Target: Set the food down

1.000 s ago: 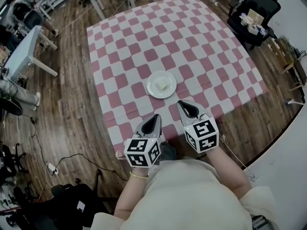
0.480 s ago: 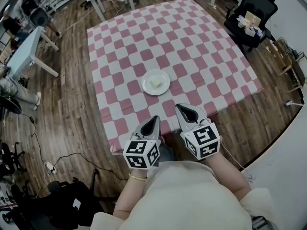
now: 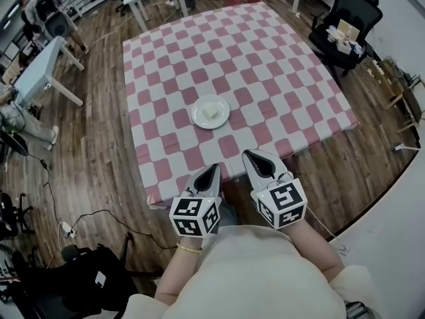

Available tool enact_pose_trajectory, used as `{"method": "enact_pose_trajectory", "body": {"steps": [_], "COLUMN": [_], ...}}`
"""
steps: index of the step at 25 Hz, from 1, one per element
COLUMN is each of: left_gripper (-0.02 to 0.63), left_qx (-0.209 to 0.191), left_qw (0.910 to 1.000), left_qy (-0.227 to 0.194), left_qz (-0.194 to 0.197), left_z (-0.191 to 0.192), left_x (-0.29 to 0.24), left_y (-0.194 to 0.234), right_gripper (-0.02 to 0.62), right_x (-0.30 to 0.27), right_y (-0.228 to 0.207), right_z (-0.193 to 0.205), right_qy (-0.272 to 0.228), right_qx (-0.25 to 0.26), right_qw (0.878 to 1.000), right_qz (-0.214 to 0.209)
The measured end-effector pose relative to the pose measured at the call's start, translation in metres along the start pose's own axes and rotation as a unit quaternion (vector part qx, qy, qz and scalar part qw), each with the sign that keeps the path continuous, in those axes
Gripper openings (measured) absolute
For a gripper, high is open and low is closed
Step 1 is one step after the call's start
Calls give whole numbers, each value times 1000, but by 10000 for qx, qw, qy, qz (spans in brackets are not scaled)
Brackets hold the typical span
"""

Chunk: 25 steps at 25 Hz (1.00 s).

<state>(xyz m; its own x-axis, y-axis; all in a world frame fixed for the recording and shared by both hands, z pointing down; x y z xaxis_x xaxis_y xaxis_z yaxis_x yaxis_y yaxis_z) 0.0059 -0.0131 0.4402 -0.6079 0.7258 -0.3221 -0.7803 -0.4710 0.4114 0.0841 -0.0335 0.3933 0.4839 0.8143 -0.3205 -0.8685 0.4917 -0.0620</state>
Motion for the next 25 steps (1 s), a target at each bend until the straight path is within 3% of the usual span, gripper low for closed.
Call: {"method": "enact_pose_trajectory", "body": {"steps": [25], "left_gripper": [0], "left_qx": [-121], "left_qw": [9999], "left_qy": [-83], "left_qz": [31], "left_z": [15], "left_x": [16], "left_y": [-37], "right_gripper": [5], "right_x": [46], "right_y": [10], "right_z": [-1], "right_qy": [-317], "right_qx": [38], "right_qw": [9995], "right_qz": [-35]}}
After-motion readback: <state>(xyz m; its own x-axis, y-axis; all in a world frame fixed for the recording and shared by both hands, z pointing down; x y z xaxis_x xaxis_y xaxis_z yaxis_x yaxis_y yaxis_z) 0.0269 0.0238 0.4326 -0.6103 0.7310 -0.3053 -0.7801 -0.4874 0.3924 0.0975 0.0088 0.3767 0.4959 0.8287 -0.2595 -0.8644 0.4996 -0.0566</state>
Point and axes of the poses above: the fingertips, and each gripper's own axes: x backward along the fingers, y to its left, z out of its underside, the point moved 1 cm from there along x, backward along the fingers, and after that the axes turned 9 degrees about z, right-handed, at the moved point
